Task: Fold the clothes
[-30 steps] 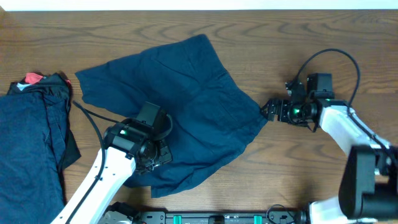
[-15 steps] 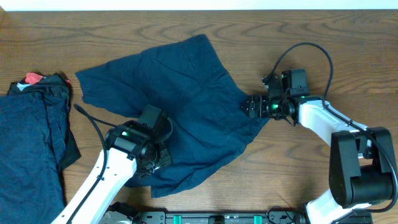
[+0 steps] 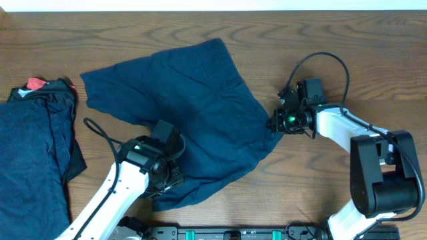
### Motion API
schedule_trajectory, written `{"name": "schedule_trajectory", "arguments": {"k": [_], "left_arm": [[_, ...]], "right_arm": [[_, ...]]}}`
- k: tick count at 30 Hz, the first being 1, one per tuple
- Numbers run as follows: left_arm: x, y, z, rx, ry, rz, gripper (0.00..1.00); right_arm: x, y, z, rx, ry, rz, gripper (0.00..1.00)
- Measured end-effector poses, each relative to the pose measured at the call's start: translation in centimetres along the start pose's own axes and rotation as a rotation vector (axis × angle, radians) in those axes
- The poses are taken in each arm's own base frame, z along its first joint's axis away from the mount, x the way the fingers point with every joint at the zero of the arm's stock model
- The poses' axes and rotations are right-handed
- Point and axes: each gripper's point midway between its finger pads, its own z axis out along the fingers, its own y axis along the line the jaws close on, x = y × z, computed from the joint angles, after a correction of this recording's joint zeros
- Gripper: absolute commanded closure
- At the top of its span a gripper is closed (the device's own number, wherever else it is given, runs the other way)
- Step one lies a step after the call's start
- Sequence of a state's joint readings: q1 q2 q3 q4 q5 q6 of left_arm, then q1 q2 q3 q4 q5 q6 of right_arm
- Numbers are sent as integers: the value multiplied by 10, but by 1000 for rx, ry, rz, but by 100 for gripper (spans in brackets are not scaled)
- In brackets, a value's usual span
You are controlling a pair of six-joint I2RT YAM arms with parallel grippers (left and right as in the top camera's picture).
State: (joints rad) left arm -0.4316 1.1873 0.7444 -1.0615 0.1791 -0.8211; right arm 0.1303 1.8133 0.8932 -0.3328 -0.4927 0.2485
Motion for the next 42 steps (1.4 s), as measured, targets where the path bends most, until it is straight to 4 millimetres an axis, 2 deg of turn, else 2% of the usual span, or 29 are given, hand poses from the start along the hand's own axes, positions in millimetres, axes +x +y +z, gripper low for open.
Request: {"name": "schedule_trajectory", "arguments": {"k": [4,9,12,17,21,23,24,25,26,27,29,31,33,42], "left_arm": [[6,-5,1,1,5,20,48],[11,-17,2,23,-10,49,48],[12,-25,3,44,-23,65,45],[15,-37,8,53,-23,87,44],[19,-39,23,1,15,93,34],[20,-39,33,-34,38,99,29],[21,-38,38,-52,51,96,27],[22,-38,43,-67,61,96,27],[22,-38,48,-80,70,94,28],[21,-39,52,-90,76,92,36],[20,-39,59,-106,84,82,58],[19,-41,68,-119,95,85,92],[19,-41,74,-132,113,86,94],[11,-45,75,-86,200,-5,94]], "right_arm": [[-17,-33,-18,14,-58,108,99],[-49,-85,-58,25,-185,263,99],[-53,-98,-71,23,-204,309,99],[-42,-90,-66,16,-152,307,99],[-39,-78,-58,10,-127,272,99],[-37,-70,-54,5,-114,249,88],[-37,-67,-52,3,-108,243,75],[-36,-63,-51,0,-102,234,75],[-35,-61,-49,-5,-98,223,85],[-35,-59,-49,-8,-95,215,97],[-33,-57,-48,-14,-88,213,99],[-33,-56,-48,-21,-86,214,99],[-33,-54,-48,-29,-83,215,99],[-27,-52,-47,-42,-59,227,99]]}}
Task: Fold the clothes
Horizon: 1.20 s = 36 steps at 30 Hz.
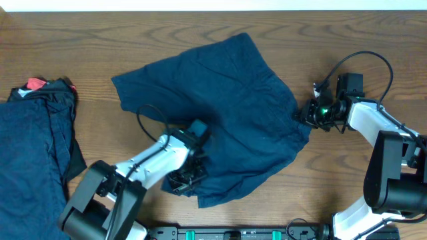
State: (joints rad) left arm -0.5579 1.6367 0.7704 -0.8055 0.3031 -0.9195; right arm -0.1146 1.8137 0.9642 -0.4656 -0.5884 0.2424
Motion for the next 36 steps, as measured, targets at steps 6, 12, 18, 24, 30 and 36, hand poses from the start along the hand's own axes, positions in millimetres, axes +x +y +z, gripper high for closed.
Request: {"name": "schedule_trajectory", "arguments": {"k": [6,12,18,24,30,36], "left_arm": [[-55,-2,-18,193,-32,-135,94],[-129,0,-45,337,-236,-137,94],[-171,-4,-63,324,-389,-54,41],[-166,5,-82,251,-378,-29,14],[-118,31,-105,192,-316,-19,14],[-69,49,-94,103,-184,-3,14]], "right_arm": [[4,-1,0,2,15,7,99],[5,0,0,1,20,6,99],[12,-1,0,4,46,15,99],[17,-3,-1,8,67,-2,99],[16,-3,0,8,63,-21,99],[12,-2,0,6,46,-37,99]]}}
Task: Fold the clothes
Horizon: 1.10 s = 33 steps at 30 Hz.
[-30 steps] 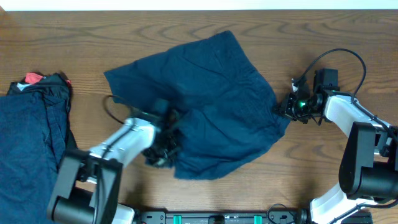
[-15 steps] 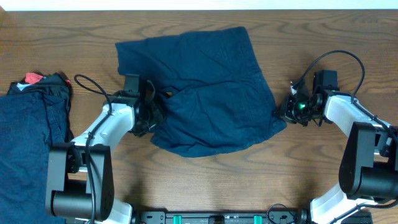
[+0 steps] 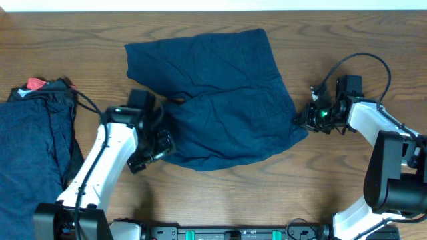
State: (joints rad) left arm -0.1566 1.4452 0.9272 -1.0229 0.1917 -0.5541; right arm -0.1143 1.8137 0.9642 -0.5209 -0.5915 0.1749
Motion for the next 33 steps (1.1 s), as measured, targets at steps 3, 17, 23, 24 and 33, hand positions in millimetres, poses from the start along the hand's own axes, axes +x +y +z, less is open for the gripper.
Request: {"name": "schedule_trajectory", "arguments": {"k": [3,17,23,24,33], "left_arm": [[12,-4,19,7,20,9,16],[-6,-24,67,81,-11,-118,22],[-27,-45,71,140,-45,-142,94],[-29,-48,72,150,-41,-140,94],[-31,-55,70,176,-36,-135,94]], "right_arm": [[-2,0,0,-1,-7,-5,99],[-4,1,0,-4,-16,-11,99],[-4,1,0,-4,-16,-11,99],[-4,1,0,-4,-15,-11,99],[-4,1,0,-5,-15,-11,99]]}}
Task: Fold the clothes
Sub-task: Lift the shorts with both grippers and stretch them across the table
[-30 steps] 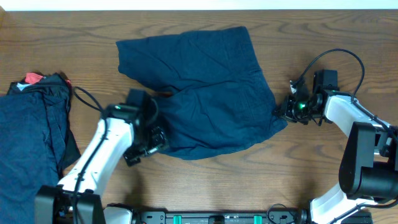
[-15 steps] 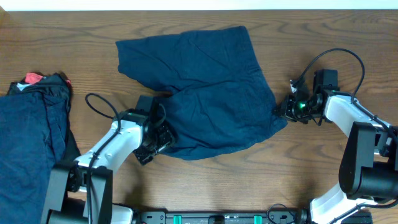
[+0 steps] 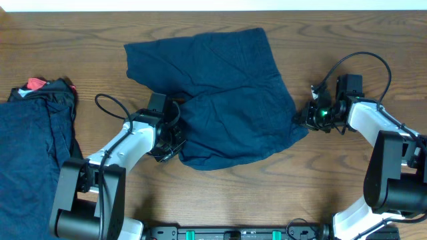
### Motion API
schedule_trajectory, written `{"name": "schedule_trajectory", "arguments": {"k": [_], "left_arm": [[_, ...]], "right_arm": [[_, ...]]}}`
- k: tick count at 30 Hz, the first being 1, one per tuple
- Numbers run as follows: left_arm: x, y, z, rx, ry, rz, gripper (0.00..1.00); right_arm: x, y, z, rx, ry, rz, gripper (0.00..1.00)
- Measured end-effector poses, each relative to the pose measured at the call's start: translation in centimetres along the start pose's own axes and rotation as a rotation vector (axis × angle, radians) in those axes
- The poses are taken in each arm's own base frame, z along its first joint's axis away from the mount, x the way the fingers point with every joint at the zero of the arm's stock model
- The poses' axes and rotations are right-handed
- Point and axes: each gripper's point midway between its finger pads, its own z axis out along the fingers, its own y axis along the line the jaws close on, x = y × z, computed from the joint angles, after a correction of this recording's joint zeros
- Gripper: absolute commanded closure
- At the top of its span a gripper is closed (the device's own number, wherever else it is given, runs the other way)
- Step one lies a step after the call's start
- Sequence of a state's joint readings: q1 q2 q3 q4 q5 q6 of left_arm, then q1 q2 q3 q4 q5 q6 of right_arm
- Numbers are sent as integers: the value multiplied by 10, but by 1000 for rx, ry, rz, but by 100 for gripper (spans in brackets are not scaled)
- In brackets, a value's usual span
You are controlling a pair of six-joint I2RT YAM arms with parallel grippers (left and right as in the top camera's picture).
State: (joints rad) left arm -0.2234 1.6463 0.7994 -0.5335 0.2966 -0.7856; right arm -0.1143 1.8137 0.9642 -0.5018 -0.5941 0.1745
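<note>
Dark navy shorts (image 3: 223, 100) lie spread over the middle of the table, creased, with a fold bunched up near their left side. My left gripper (image 3: 173, 143) is at the shorts' lower left edge, its fingers in the fabric and apparently shut on it. At the right edge, my right gripper (image 3: 301, 120) is shut on the cloth at the corner. The fingertips of both grippers are partly hidden by fabric.
A pile of dark clothes (image 3: 33, 160) with a red and white bit (image 3: 33, 85) on top fills the left side of the table. The wooden table (image 3: 347, 40) shows bare at the back right. The arm bases stand at the front edge.
My left gripper has shifted a little to the right with the lower left edge of the shorts, and its arm now lies lower and flatter. The fabric has bunched there. The right gripper has not moved.
At first the shorts lay slanted to the left, with both grippers on their lower and right edges. Then they sat farther right, dragged by both arms. Later the left gripper had drawn its edge out leftward, squaring the shorts; now that edge has been pushed back in.
</note>
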Motion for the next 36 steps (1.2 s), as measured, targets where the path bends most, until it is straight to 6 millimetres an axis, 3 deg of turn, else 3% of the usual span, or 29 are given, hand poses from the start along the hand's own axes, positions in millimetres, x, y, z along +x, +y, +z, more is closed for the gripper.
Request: {"name": "schedule_trajectory", "arguments": {"k": [5,8,12,17,23,36], "left_arm": [[0,1,-5,2,-23,12,94],[2,5,-20,-6,-52,28,94],[0,-1,-63,20,-137,77,94],[-6,-18,-131,60,-269,149,94],[-11,-32,-201,82,-404,216,94],[-22,-60,-298,152,-620,316,94]], "right_arm": [[0,1,-1,0,-2,-1,99],[-4,5,-8,1,-12,-8,99],[-22,24,-33,1,-76,-53,99],[-44,57,-82,31,-202,-139,99],[-43,89,-126,87,-282,-216,99],[-45,146,-230,151,-503,-333,99]]}}
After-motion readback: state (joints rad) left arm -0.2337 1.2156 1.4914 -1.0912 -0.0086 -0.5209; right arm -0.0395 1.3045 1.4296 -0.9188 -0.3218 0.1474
